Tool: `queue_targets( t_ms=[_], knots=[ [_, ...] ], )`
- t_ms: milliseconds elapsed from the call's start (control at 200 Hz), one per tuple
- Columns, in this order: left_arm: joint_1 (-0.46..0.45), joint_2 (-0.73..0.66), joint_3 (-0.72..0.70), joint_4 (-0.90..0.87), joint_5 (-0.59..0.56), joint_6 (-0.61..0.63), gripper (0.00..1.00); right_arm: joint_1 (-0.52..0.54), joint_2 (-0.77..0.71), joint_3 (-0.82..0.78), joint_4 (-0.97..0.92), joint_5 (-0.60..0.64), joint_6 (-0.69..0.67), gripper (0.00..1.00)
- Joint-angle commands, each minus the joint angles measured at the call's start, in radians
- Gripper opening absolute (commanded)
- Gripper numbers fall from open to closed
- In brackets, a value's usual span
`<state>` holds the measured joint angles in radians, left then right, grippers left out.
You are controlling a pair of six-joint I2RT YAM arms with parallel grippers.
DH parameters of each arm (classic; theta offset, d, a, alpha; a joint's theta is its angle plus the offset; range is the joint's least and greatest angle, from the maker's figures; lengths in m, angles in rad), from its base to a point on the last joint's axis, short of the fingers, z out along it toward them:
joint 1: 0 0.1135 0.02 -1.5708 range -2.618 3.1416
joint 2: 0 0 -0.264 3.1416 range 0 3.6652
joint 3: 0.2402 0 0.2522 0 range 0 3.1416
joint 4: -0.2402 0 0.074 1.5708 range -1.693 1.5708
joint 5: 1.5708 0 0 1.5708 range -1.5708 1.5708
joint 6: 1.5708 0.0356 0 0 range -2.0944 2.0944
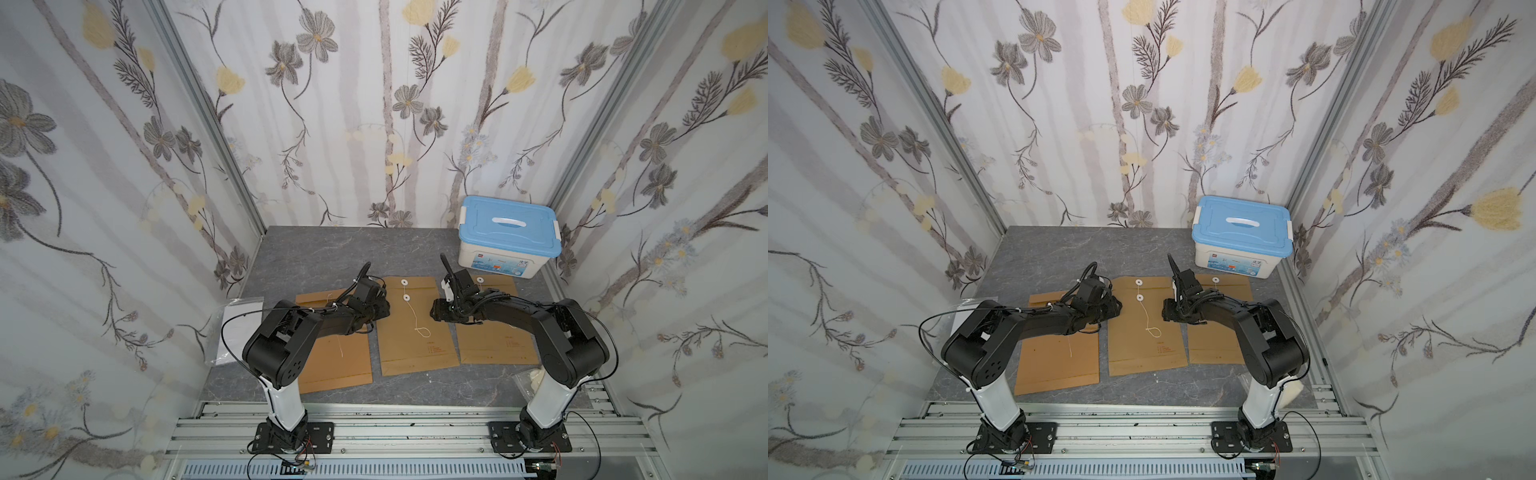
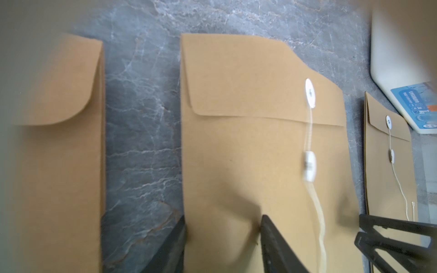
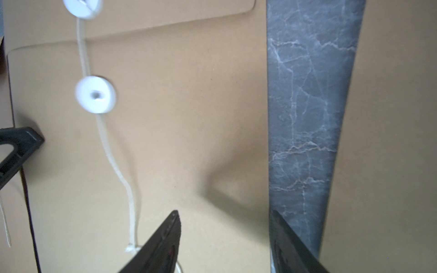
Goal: Close the mouth of the file bag
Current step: Pick up the file bag from the center of the board.
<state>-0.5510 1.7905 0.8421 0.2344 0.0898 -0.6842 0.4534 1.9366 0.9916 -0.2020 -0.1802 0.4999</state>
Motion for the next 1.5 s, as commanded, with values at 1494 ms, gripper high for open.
queue_targets(
  t_ms=[1494],
  knots=[
    [0.099,-0.06,-0.191,0.296,0.223,-0.183,0.21,0.001,-0.021,0.002,-0.027,-0.03,-0.01,0.64]
  ],
)
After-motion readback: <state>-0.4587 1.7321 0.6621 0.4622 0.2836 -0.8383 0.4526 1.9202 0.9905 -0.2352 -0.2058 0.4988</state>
